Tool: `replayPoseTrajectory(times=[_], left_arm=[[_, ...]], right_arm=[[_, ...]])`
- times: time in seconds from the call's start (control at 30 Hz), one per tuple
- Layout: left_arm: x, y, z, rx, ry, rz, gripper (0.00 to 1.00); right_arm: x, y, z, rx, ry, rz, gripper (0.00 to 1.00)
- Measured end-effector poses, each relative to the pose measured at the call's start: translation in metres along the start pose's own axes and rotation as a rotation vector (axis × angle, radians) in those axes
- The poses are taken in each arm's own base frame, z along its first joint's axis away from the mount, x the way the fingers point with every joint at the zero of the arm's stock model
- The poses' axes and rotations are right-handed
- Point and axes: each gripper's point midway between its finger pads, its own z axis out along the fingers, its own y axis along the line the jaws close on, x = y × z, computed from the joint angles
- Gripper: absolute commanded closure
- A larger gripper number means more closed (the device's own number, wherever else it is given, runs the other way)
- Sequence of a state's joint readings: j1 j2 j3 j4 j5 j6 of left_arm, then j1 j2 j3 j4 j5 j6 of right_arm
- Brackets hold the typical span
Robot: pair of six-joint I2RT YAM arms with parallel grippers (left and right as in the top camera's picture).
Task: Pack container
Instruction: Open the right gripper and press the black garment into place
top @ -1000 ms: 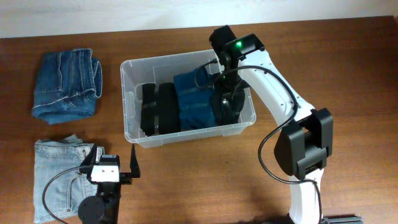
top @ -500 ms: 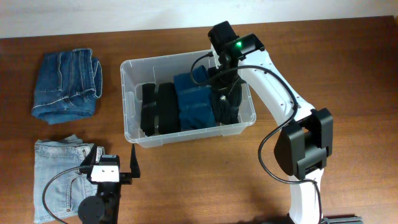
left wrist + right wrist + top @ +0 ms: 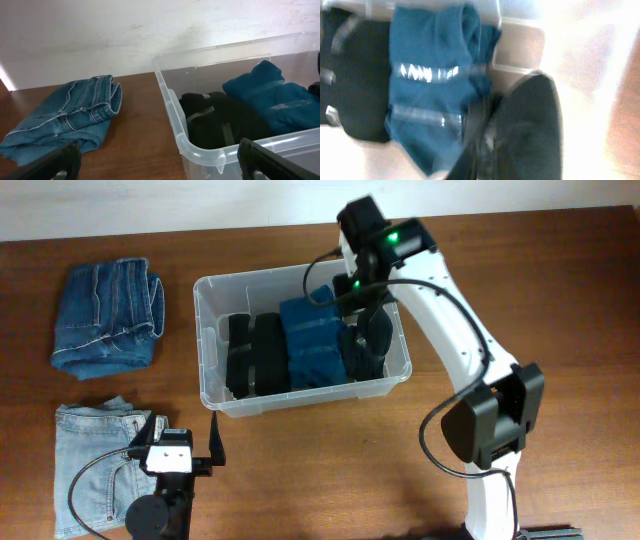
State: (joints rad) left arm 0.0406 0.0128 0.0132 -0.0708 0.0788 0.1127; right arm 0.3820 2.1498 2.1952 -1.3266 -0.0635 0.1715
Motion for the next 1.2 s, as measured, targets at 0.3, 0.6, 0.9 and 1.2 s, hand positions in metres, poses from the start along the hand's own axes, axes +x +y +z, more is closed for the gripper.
replayPoseTrajectory(times=[0.3,0.6,0.9,1.2], left_arm=[[0.0,0.0,0.0,0.0,0.0,0.0,0.0],[0.0,0.0,0.0,0.0,0.0,0.0,0.01],[0.0,0.0,0.0,0.0,0.0,0.0,0.01],[0.0,0.0,0.0,0.0,0.0,0.0,0.0]], right_arm=[[0.04,-0.035,-0.088,0.168,0.058,0.043,0.94],[0.063,-0.051,-0.039,0.214,0.194,0.061,0.96],[0.069,-0.051,-0.004,0.203,0.226,0.063,0.96],[0.066,-0.047,0.008,0.172,0.212,0.066,0.96]])
